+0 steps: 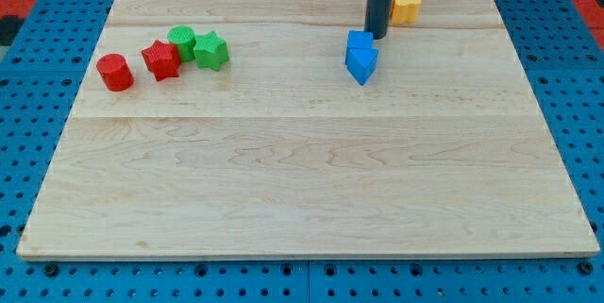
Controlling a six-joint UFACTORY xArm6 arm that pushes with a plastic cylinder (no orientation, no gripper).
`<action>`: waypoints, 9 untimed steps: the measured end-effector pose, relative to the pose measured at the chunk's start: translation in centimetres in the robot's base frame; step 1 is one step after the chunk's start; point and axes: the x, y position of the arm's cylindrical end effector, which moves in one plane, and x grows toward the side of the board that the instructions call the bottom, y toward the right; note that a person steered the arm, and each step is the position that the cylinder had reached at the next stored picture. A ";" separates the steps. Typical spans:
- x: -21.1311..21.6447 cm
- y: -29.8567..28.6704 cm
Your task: Move your arm close to the yellow heart
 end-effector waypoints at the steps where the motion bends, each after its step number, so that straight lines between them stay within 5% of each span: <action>1: 0.4 1.1; 4: 0.4 1.1; 6: 1.5 12.3; 9: -6.0 12.3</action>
